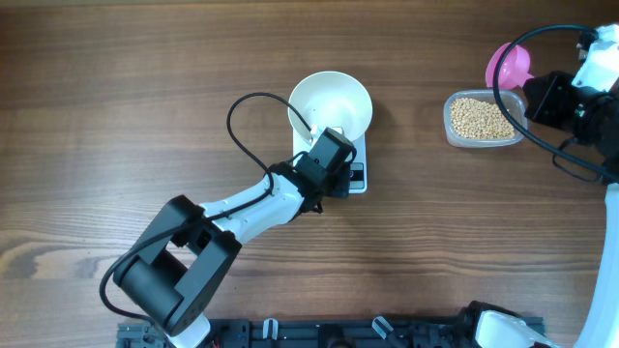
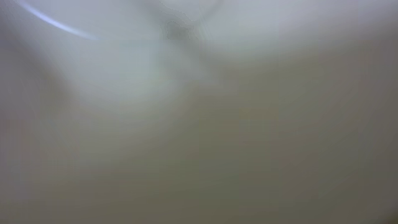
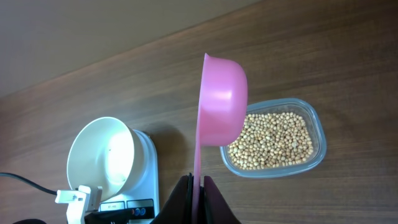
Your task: Scoop item into bowl and weigh 150g on scale
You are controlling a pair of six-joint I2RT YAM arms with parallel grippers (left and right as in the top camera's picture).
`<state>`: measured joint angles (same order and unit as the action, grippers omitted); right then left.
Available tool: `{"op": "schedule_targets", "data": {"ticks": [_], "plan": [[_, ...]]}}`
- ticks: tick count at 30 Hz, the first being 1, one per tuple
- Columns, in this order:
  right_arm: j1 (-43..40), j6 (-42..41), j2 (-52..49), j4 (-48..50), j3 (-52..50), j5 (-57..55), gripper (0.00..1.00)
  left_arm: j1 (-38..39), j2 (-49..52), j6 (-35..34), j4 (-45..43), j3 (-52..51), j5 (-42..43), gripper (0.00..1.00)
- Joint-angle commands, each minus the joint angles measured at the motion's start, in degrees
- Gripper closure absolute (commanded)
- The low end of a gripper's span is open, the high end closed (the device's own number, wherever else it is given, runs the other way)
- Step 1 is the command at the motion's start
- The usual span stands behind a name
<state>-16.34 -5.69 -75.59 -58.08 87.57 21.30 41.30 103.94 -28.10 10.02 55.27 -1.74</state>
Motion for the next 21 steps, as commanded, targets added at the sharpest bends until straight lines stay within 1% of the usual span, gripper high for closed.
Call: {"op": "schedule_targets", "data": {"ticks": [1,14,21], "plan": [[-0.13,1.18,0.04,-0.07,1.03,-0.76,0.96,0.07,3.10,0.70,1.40,-0.90,-1.81,0.96],[-0.13,1.18,0.04,-0.15,1.03,-0.76,0.96,0.07,3.19,0.72,1.36,-0.90,-1.86,0.96],[-0.13,1.18,0.04,-0.33,1.03,-0.76,0.96,0.07,5.05,0.70,1.57,-0.90,-1.77,0.96]]}}
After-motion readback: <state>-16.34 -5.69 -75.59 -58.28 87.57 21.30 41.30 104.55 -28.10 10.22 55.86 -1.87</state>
